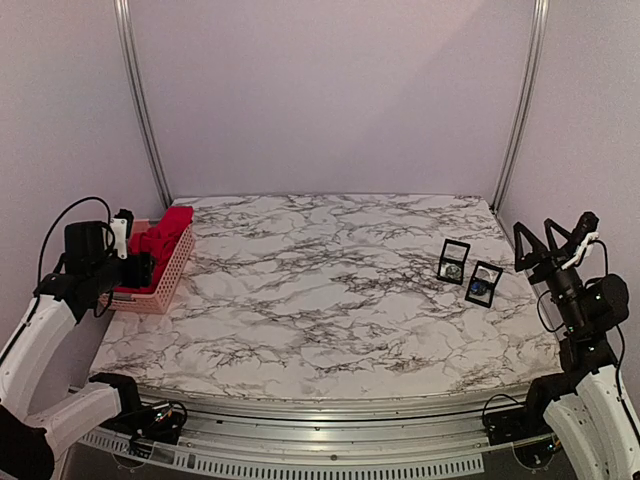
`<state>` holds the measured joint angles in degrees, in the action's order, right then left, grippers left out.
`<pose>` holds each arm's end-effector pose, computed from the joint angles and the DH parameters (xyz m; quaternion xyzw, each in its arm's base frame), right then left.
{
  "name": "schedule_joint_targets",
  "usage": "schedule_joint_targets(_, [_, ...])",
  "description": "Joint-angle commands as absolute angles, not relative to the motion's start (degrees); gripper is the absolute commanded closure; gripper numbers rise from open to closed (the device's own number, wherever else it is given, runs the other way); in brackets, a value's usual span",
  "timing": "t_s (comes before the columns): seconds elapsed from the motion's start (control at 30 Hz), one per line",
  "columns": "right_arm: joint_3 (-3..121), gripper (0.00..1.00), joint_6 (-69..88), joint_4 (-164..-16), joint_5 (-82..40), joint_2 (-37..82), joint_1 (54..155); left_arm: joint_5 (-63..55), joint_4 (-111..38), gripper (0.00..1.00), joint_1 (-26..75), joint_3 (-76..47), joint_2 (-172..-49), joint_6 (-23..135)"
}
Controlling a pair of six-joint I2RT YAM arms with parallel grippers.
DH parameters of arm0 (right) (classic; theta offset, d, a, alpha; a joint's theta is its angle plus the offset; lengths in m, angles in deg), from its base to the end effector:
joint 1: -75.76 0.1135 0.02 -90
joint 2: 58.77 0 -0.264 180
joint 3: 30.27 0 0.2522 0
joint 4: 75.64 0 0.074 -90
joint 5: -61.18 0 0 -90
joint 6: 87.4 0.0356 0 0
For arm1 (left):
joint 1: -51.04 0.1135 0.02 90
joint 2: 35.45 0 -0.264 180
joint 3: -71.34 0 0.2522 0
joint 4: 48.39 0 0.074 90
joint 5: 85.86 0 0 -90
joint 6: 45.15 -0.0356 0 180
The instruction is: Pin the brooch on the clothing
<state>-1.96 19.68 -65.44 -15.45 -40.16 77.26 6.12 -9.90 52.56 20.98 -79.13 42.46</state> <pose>0.1203 0.0114 0.2772 -0.0171 0.5780 0.1972 0.7916 0.1726 0.0058 0.2674 -0.0018 0.8737 0.0317 0.4854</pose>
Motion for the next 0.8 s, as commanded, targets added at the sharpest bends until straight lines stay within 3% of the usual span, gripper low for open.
schedule_joint_targets(0.0, [-1.8, 0.01, 21.1, -65.6, -15.5, -40.8, 77.5, 5.7, -6.9, 0.08, 52.8, 16.8, -79.2, 39.1])
schedule_joint_targets(0.03, [-1.3, 0.01, 21.4, -65.6, -15.1, -40.6, 77.5, 4.8, -4.5, 0.02, 52.8, 14.5, -79.7, 35.8])
schedule_joint_targets(0.1, [0.1, 0.01, 21.7, -65.7, -14.3, -39.9, 77.6, -0.2, 1.4, 0.01, 52.8, 9.7, -81.2, 26.0])
schedule_joint_targets(0.17, [2.0, 0.01, 22.0, -66.0, -13.2, -38.8, 77.5, 5.6, 4.3, 0.01, 52.9, 3.8, -84.7, 25.3])
schedule_joint_targets(0.33, [6.2, 0.01, 23.1, -64.7, -8.0, -34.3, 77.5, 15.2, 16.4, 0.01, 53.9, -14.3, -104.9, 21.2])
schedule_joint_targets(0.77, [8.9, 0.01, 24.2, -58.6, -2.0, -21.4, 77.6, 13.4, 21.0, 0.01, 58.2, -38.3, -148.7, 24.0])
